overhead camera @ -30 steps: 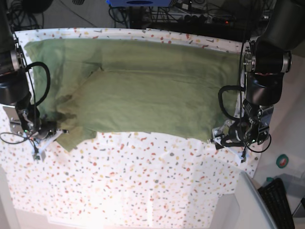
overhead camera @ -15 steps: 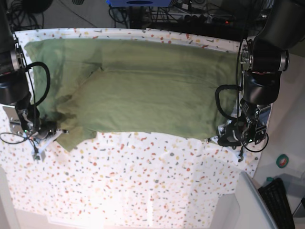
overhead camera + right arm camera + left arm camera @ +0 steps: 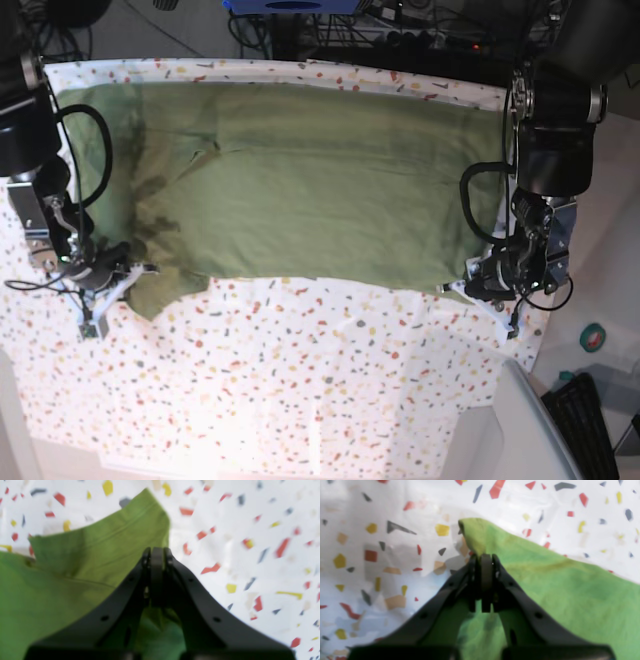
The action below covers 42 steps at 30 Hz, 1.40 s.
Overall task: Layout the t-shirt on the table in an organized manner, then fold the t-shirt properly
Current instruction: 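Grasp the hem with both grippers and fold it over toward the collar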
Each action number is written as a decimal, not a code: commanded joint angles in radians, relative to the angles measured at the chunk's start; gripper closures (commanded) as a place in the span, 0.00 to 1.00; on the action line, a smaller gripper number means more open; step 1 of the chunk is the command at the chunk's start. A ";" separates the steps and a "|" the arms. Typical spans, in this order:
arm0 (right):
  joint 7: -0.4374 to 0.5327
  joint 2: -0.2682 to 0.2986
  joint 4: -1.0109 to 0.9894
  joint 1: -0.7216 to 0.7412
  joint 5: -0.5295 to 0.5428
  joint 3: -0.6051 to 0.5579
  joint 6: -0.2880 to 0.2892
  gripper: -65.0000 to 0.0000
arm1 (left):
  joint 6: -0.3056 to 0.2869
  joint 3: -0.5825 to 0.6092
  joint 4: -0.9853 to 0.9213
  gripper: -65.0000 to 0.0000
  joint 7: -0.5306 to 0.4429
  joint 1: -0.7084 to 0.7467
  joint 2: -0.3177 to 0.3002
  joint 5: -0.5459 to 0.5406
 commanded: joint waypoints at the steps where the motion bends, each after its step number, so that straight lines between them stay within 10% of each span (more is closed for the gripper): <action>1: 0.021 0.024 0.049 0.014 0.005 0.007 -0.018 1.00 | 0.000 -0.011 0.054 1.00 -0.005 -0.015 -0.019 -0.009; 22: -0.162 0.038 0.615 -0.399 0.008 0.283 -0.055 1.00 | -0.003 -0.165 0.459 1.00 0.070 0.318 -0.023 -0.003; 42: -0.168 -0.018 0.643 -0.540 0.003 0.339 -0.054 1.00 | -0.001 -0.177 0.416 1.00 0.099 0.363 -0.043 -0.005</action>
